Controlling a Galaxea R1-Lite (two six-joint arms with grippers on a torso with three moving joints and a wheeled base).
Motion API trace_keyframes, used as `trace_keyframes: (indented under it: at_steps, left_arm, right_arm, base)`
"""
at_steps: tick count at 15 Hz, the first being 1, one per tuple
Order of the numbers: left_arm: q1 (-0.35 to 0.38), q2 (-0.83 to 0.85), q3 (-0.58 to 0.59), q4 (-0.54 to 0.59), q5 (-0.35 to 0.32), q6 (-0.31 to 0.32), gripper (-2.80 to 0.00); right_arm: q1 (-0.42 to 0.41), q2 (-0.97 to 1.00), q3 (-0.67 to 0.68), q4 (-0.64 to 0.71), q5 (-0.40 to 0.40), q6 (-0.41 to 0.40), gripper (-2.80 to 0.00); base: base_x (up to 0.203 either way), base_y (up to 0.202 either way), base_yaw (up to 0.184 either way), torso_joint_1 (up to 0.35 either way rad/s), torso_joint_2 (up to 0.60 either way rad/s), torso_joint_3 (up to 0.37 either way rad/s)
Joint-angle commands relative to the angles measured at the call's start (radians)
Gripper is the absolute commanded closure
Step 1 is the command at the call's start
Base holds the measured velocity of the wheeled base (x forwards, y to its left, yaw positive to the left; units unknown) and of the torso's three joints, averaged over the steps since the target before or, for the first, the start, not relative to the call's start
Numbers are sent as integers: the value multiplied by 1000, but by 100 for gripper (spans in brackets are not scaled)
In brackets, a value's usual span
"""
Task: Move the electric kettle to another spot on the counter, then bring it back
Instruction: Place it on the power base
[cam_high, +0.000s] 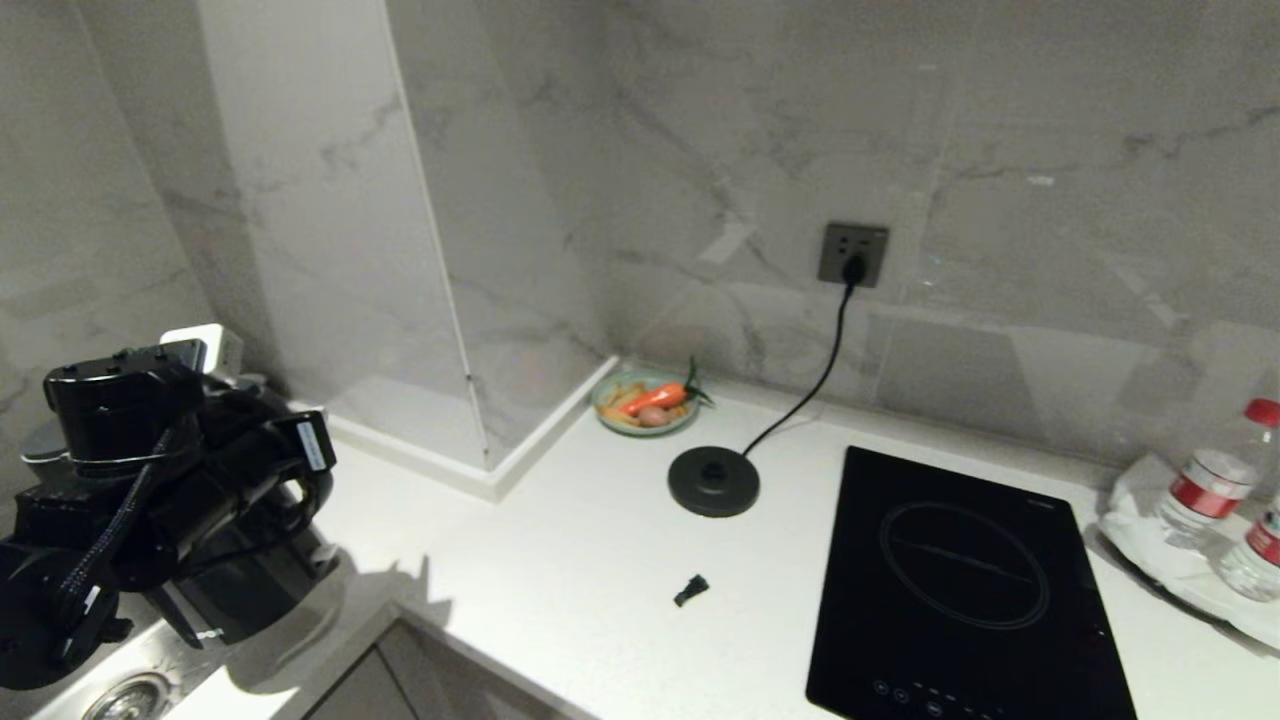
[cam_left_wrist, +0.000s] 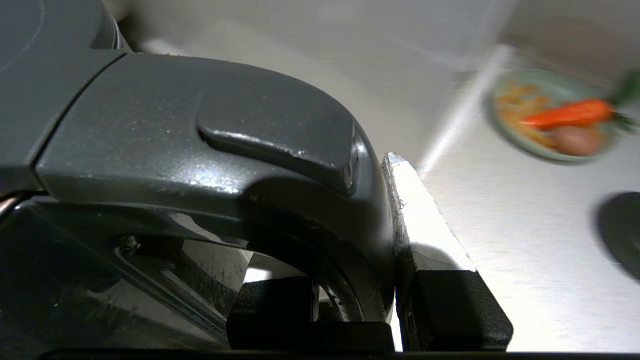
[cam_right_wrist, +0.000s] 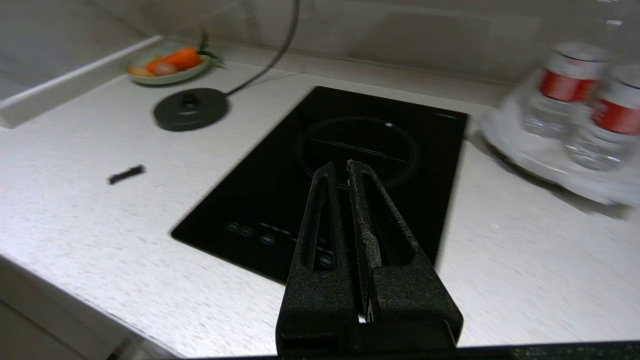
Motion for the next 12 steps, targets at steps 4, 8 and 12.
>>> trace_keyframes:
  at_steps: [4, 8, 12]
  left_arm:
    - [1, -3, 6, -5, 2, -2, 0]
    - [0, -3, 9, -5, 1, -2, 0]
    - [-20, -11, 22, -5, -4, -2, 0]
  right_arm:
    - [0, 0, 0, 1, 0, -1, 0]
    - [0, 0, 0, 1, 0, -1, 0]
    - [0, 0, 0, 1, 0, -1, 0]
  base:
    - [3, 10, -176, 2, 0, 3]
    - [0, 8, -168, 0, 5, 3]
    - [1, 3, -49, 1, 2, 4]
